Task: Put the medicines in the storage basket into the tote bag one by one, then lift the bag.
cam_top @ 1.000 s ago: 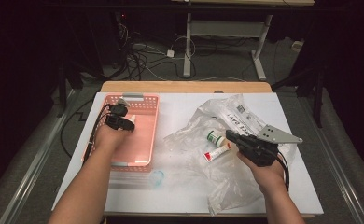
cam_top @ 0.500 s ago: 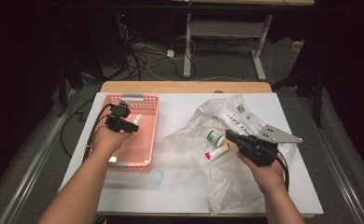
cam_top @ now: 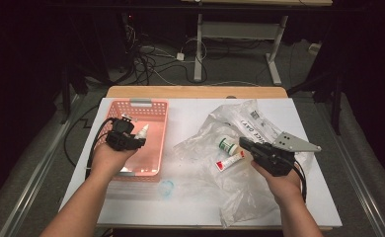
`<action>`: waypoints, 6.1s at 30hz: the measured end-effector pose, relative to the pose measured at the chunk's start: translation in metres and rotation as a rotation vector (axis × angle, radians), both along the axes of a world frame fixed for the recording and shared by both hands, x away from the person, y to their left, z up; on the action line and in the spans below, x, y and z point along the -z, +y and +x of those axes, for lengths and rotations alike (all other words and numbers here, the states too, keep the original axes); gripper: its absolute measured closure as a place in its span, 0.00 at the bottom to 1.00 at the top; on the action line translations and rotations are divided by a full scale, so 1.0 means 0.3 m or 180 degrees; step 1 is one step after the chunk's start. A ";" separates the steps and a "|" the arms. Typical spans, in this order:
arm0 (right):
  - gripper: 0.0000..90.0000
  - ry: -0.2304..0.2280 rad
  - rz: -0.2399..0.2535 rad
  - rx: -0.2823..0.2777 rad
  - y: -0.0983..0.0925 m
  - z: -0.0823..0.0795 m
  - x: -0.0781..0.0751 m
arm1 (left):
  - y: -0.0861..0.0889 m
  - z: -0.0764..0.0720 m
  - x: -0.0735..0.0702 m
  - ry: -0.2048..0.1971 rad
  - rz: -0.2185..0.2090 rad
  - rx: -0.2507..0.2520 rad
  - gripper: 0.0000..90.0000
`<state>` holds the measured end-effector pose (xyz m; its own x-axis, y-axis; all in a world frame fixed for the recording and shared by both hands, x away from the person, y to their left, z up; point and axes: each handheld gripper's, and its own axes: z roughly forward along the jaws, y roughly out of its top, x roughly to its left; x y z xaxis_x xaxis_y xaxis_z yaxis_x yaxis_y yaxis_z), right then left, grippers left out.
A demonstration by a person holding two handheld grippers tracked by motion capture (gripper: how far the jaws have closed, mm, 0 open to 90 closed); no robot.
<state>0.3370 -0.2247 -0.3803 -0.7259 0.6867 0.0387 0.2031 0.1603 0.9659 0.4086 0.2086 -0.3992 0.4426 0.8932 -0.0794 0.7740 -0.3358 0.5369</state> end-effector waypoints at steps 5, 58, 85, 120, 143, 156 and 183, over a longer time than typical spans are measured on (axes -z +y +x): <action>1.00 0.0010 -0.0003 -0.0004 0.004 0.000 0.000 | -0.003 -0.067 -0.013 -0.0151 -0.0097 0.0115 0.65; 1.00 -0.0012 0.0012 0.0024 0.000 0.003 -0.002 | -0.708 -0.191 0.136 -0.0326 -0.0415 0.1629 0.65; 1.00 -0.0041 0.0085 0.0086 -0.037 0.004 -0.012 | -0.819 -0.133 0.151 -0.0450 -0.0597 0.1718 0.42; 1.00 0.0073 -0.0004 0.0180 -0.022 0.008 0.018 | -0.596 -0.197 0.273 -0.0482 -0.0308 0.1484 0.25; 1.00 0.0093 -0.0062 0.0190 -0.042 -0.026 0.034 | -0.640 -0.198 0.271 -0.0552 -0.0368 0.1237 0.74; 1.00 0.0072 -0.0055 0.0210 -0.046 -0.029 0.037 | -0.591 -0.239 0.250 -0.0882 -0.0531 0.1362 0.98; 1.00 -0.0518 0.0235 0.0545 -0.040 0.035 -0.183 | -0.512 -0.170 -0.166 -0.2034 -0.0863 0.1085 0.98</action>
